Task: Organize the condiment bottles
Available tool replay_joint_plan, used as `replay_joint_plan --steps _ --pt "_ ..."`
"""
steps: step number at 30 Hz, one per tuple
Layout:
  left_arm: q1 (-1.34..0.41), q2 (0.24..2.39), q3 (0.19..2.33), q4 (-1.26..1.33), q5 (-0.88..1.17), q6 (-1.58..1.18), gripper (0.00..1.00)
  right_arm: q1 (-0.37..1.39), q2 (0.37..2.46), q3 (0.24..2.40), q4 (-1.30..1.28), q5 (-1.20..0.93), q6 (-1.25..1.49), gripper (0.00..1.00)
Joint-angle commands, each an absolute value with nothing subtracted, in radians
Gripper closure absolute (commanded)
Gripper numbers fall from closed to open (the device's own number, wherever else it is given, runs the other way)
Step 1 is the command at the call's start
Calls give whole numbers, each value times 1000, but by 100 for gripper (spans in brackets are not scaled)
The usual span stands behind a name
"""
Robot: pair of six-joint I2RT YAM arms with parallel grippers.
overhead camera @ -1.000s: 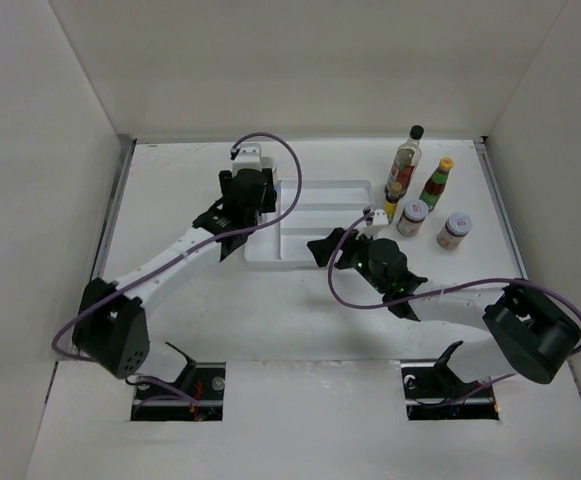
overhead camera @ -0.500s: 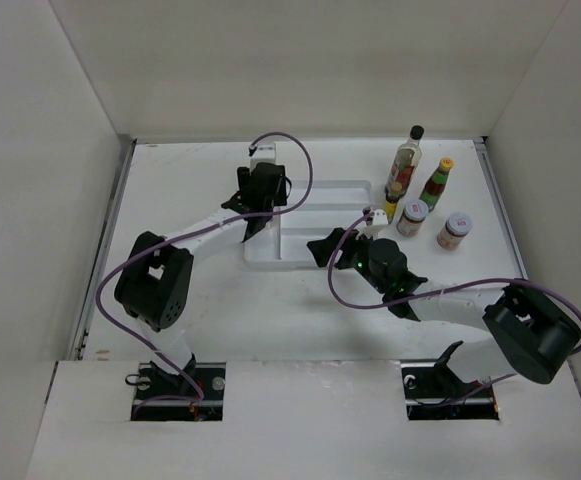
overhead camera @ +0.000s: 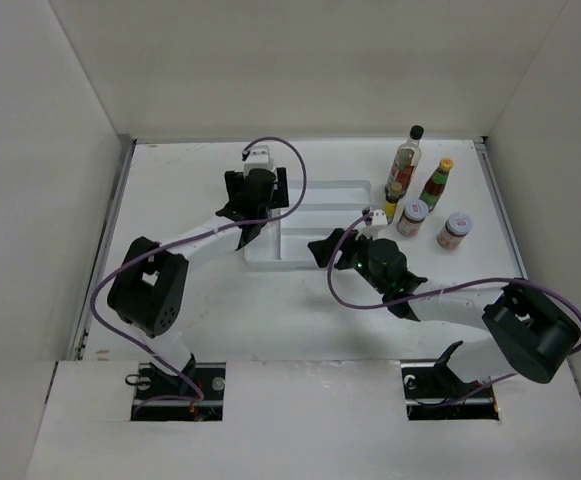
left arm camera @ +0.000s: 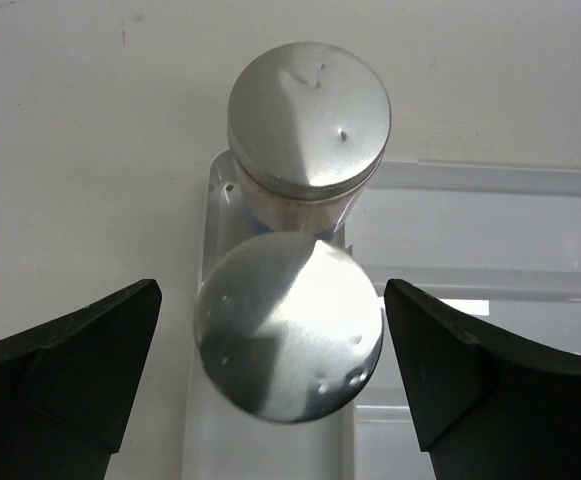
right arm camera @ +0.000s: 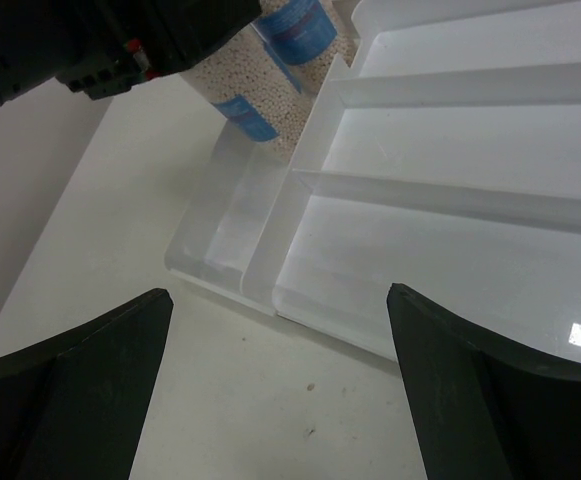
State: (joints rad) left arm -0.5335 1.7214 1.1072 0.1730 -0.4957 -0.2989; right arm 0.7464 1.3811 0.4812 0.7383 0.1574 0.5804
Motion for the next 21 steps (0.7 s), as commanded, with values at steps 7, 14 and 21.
replay_joint_plan --steps 7,14,21 --pt "-570 1267 769 445 -626 -351 0 777 1333 491 790 196 523 72" --pt "-541 936 436 476 -758 -504 21 785 1347 595 651 231 503 81" --pt "-487 762 213 370 -779 -669 68 740 1400 871 303 423 391 58"
